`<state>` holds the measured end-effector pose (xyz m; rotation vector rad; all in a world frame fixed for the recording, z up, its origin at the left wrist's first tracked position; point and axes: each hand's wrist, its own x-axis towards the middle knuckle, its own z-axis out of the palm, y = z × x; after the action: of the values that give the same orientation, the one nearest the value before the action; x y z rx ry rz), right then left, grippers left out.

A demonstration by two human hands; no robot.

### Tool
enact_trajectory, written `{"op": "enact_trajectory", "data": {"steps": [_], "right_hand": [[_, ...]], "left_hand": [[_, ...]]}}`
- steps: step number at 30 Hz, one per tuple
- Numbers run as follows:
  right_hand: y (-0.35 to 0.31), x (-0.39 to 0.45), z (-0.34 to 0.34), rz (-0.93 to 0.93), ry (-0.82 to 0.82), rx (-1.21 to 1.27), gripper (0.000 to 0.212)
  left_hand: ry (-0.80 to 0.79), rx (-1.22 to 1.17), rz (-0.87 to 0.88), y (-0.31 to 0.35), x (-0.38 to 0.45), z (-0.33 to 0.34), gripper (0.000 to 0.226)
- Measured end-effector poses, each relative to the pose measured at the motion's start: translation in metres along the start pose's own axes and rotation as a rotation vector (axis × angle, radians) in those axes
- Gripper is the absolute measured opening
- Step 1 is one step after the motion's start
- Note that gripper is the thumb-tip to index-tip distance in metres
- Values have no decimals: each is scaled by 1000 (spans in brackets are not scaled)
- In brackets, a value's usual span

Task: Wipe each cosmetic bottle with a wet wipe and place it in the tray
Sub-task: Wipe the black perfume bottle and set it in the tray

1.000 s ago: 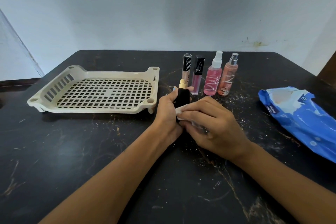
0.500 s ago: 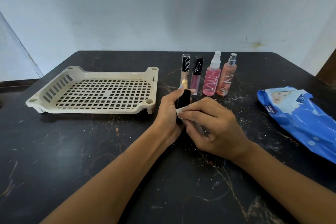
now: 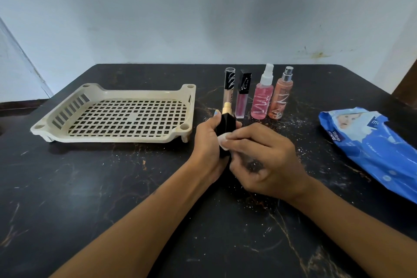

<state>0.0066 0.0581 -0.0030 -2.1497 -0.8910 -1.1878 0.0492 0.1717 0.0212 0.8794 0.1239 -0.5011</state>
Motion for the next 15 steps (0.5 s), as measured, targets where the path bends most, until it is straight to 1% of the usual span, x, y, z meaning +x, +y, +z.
{"op": "enact_trajectory", "data": {"steps": [3,6,9,12,15], "right_hand": [[5,0,5,76,39,-5,25],[8,0,4,148,49,27,29],[5,-2,0,88,1,41,31],[1,-3,0,11,-35,25,22],[3,-2,2,26,-34,16,16]], "left_hand": [[-38,-8,37,0,-1,1,41],[-38,-17,67,0,0,3,39],[-2,-48,30,1,0,3,42],[17,-68,-27,3,-1,2,44],[29,-45,-30,5,-2,2,48]]}}
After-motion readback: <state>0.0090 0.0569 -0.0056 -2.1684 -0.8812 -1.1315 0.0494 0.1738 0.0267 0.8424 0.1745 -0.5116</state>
